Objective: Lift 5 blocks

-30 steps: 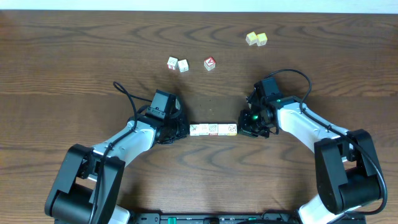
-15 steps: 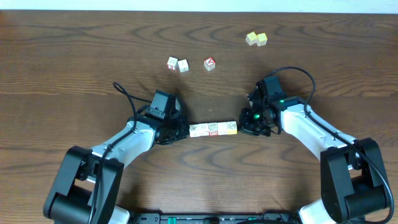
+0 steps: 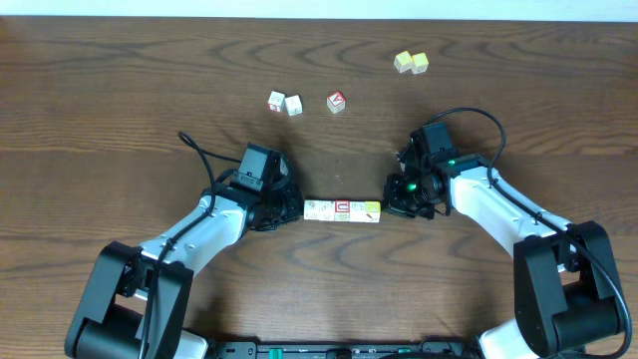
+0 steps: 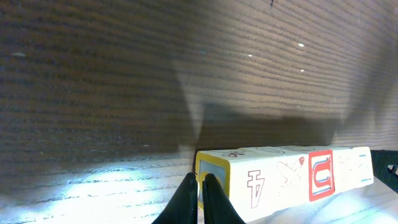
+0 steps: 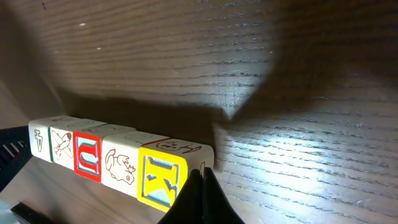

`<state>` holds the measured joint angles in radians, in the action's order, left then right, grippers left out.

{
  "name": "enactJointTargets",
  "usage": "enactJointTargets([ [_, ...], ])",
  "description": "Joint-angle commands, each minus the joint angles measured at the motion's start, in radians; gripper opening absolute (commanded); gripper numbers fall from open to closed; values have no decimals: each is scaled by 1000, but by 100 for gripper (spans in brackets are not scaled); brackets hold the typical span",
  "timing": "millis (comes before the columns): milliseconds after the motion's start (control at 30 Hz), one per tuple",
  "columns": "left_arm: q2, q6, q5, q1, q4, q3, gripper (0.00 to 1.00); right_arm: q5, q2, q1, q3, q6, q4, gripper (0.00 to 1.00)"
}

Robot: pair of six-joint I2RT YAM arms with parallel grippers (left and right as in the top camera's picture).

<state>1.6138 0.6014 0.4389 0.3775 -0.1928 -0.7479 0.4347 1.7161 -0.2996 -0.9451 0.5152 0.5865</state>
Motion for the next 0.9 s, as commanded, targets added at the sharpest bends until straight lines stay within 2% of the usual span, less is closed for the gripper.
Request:
enactJointTargets([
  [0,-23,-13,51,6,0,-31,7,72,-17,-29,-2,1,-3,1],
  [333,-23,-14,39,6,-20,-31,7,40,-17,-29,-2,5,11,1],
  [500,-23,-14,-55,6,-78,-31,7,-29,-16,-29,-2,5,50,1],
  [733,-19,-14,-139,6,-83,-31,7,-64,-14,-29,0,9,57,1],
  [867,-18,-14,-145,6,-78,-31,7,-68,-14,-29,0,8,58,1],
])
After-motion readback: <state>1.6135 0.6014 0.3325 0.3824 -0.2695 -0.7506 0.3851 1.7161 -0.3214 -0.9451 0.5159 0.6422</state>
